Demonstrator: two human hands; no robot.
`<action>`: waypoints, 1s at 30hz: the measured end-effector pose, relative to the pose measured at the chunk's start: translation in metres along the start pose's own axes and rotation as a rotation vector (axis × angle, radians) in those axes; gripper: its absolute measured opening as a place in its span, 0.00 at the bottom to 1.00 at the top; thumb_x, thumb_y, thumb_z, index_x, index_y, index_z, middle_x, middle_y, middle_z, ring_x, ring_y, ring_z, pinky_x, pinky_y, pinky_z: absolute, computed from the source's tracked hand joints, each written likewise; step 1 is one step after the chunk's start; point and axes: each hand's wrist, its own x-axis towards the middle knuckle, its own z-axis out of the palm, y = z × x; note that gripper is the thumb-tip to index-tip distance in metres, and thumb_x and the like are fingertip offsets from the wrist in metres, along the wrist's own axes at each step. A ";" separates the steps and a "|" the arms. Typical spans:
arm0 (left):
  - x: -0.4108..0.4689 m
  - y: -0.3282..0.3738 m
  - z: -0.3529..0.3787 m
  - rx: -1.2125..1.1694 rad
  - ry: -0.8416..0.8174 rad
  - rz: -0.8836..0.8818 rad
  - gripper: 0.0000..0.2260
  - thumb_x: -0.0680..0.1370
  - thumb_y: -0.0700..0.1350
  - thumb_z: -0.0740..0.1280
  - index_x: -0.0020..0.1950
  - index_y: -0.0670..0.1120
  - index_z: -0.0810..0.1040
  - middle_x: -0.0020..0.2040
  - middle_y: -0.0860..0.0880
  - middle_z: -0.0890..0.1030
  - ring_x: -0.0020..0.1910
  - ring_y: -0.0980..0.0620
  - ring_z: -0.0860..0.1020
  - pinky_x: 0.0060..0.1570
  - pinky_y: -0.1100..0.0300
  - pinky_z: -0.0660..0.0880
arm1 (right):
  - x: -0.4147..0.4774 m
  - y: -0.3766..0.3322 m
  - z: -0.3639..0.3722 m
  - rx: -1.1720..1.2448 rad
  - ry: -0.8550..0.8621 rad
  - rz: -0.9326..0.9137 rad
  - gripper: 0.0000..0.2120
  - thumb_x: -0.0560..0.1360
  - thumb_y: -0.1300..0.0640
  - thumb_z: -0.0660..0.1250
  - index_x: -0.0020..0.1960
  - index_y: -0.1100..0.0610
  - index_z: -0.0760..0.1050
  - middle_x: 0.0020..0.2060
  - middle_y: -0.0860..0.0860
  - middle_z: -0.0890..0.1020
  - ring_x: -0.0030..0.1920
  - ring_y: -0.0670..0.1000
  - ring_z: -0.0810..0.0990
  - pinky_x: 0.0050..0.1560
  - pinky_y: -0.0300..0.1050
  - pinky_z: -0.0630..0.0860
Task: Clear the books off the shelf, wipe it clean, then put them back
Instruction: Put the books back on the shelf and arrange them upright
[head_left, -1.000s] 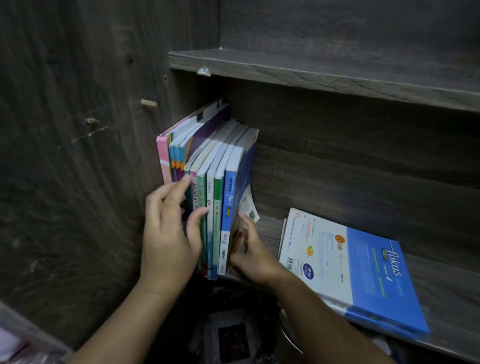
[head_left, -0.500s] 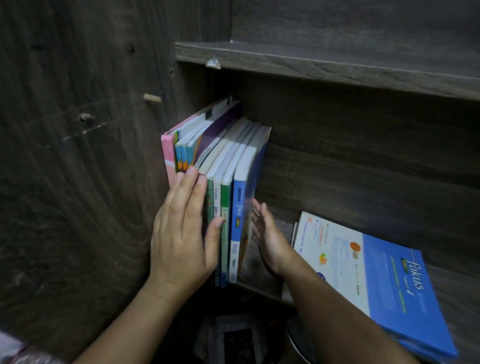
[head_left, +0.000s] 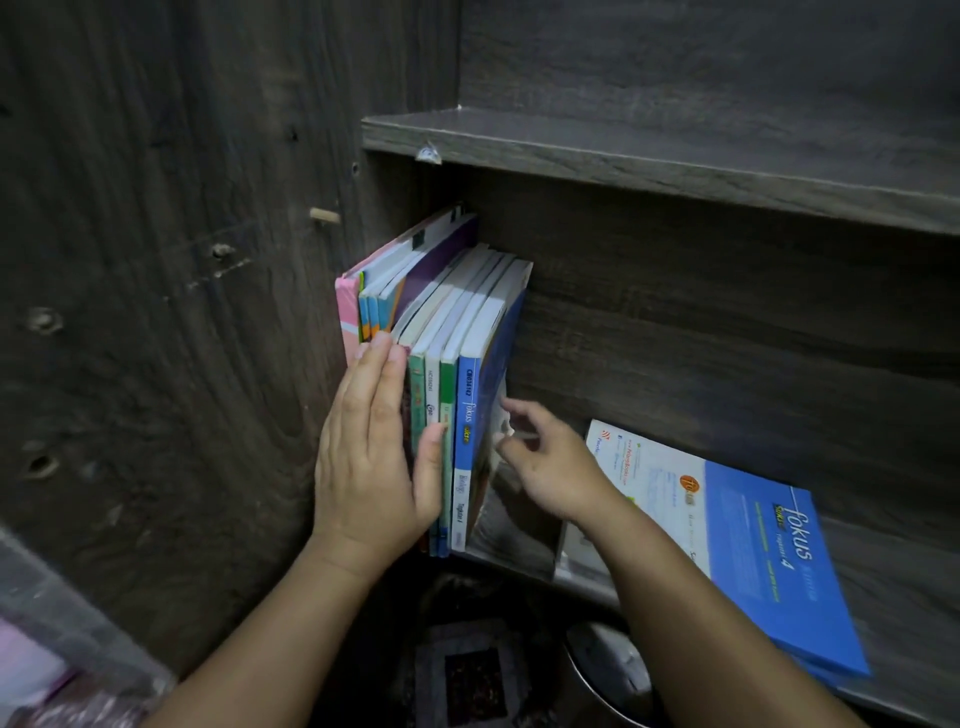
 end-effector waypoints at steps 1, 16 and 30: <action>0.001 0.002 -0.003 -0.019 0.005 0.000 0.29 0.74 0.41 0.68 0.71 0.31 0.63 0.72 0.36 0.64 0.74 0.42 0.62 0.72 0.47 0.61 | -0.007 -0.002 -0.007 -0.102 -0.005 -0.011 0.19 0.77 0.51 0.66 0.68 0.46 0.71 0.58 0.52 0.80 0.59 0.51 0.78 0.56 0.41 0.73; 0.003 0.097 0.007 -0.027 -0.527 0.107 0.14 0.72 0.51 0.62 0.52 0.47 0.80 0.49 0.49 0.78 0.53 0.44 0.74 0.50 0.51 0.70 | -0.145 0.021 -0.147 -0.908 0.182 0.115 0.19 0.76 0.46 0.63 0.66 0.45 0.73 0.66 0.47 0.74 0.65 0.52 0.72 0.64 0.49 0.69; -0.037 0.161 0.089 -0.033 -1.191 0.123 0.21 0.77 0.51 0.65 0.70 0.51 0.68 0.66 0.49 0.68 0.66 0.48 0.67 0.64 0.52 0.67 | -0.182 0.108 -0.180 -0.938 -0.044 0.297 0.24 0.73 0.47 0.69 0.68 0.46 0.71 0.66 0.49 0.72 0.66 0.52 0.70 0.65 0.48 0.68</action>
